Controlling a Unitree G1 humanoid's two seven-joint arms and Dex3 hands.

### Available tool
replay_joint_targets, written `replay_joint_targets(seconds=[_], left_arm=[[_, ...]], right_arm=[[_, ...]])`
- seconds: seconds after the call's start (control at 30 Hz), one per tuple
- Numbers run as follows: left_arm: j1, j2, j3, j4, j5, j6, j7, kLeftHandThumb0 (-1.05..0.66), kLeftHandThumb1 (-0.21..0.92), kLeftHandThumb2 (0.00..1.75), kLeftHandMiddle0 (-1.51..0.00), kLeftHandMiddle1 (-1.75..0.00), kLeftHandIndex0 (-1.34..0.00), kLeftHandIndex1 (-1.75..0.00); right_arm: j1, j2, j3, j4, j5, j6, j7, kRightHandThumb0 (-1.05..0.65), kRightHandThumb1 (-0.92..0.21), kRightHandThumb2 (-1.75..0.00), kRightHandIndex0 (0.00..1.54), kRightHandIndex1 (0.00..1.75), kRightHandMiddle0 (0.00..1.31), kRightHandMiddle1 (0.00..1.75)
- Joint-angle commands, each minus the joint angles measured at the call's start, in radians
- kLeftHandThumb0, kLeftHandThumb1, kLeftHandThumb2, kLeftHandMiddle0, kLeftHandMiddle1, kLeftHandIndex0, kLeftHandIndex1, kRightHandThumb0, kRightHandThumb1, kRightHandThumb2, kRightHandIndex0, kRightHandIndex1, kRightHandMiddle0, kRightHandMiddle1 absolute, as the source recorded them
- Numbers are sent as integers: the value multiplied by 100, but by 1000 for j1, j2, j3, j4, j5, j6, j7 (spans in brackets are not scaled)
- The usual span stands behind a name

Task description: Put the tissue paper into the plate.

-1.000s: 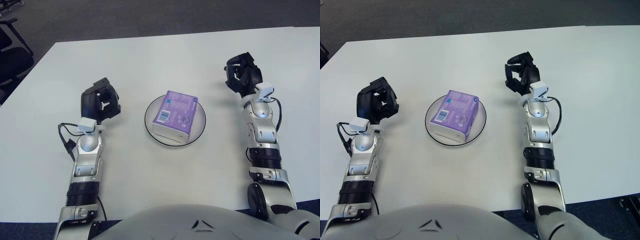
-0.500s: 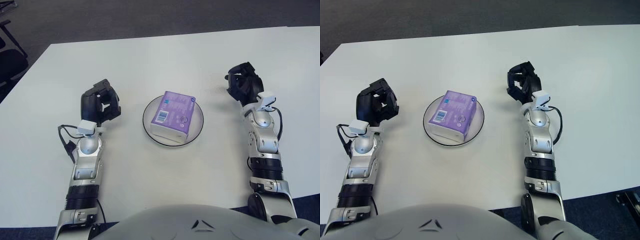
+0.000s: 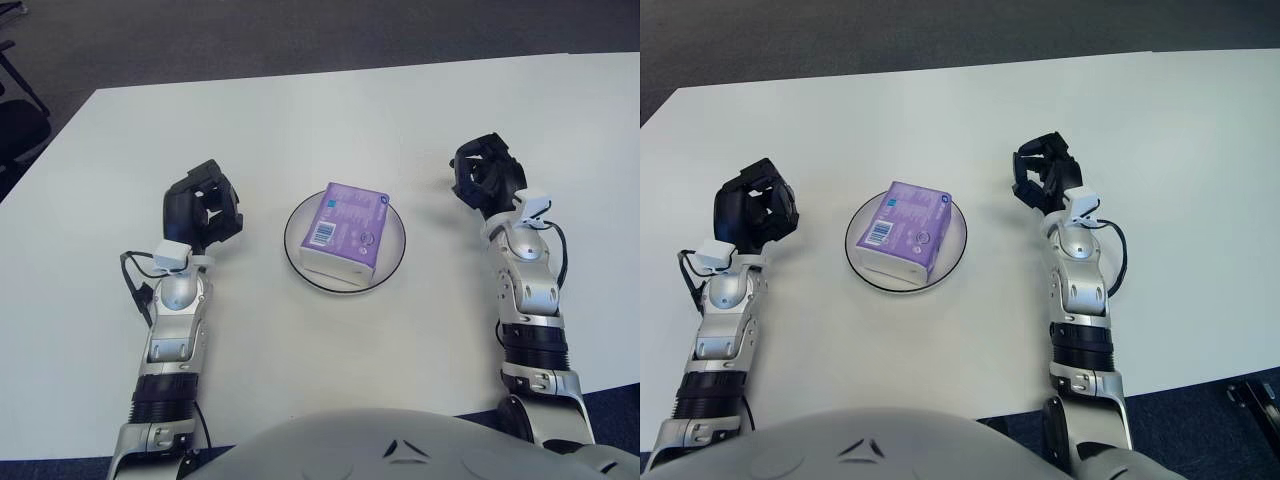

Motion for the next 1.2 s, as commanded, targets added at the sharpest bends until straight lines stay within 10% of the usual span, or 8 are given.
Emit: replay_joint_targets(seconds=[0.0, 0.3, 1.17], left_arm=[[158, -93, -34, 80, -17, 26, -15, -43, 69, 99, -139, -175, -115, -175], [159, -85, -37, 71, -57, 77, -39, -43, 68, 99, -139, -175, -114, -175], [107, -140, 35, 191, -175, 102, -54, -41, 71, 96, -136, -175, -102, -175]], right_arm=[[101, 45, -2, 14, 20, 26, -13, -1, -56, -93, 47, 147, 37, 175], [127, 49, 7, 12, 16, 53, -13, -1, -51, -100, 53, 147, 37, 175], [94, 23, 9, 387, 42, -262, 161, -1, -17, -147, 75, 167, 49, 175]])
